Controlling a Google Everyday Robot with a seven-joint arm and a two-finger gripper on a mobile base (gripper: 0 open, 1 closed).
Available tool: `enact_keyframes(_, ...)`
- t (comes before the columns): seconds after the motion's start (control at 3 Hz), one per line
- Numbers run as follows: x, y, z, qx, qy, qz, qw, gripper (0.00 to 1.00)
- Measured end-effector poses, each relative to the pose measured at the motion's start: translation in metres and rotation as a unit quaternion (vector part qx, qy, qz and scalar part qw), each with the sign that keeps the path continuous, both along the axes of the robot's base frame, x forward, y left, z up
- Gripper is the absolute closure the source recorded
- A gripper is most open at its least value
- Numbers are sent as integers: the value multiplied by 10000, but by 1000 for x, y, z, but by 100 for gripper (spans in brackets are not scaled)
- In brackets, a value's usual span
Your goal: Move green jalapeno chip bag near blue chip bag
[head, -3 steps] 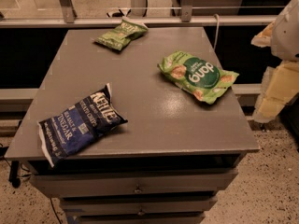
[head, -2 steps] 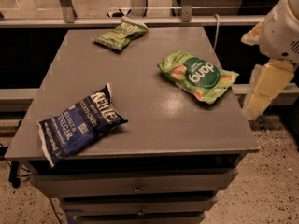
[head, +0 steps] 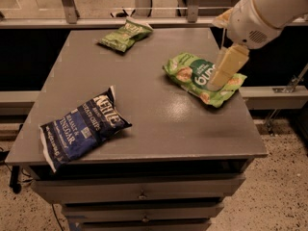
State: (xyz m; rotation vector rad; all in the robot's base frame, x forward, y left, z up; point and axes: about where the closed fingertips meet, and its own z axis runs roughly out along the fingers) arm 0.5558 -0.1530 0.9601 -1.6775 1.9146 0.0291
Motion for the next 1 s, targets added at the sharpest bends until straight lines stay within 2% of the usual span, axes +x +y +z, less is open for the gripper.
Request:
enact_keyframes(0.33,51,34,-1,549,-328,120,9979,0)
enact_keyframes(0.67,98,85,-3,1193,-519,143,9914,0)
enact_keyframes(1.0,115,139,-6,1660,-508,93,9848,0)
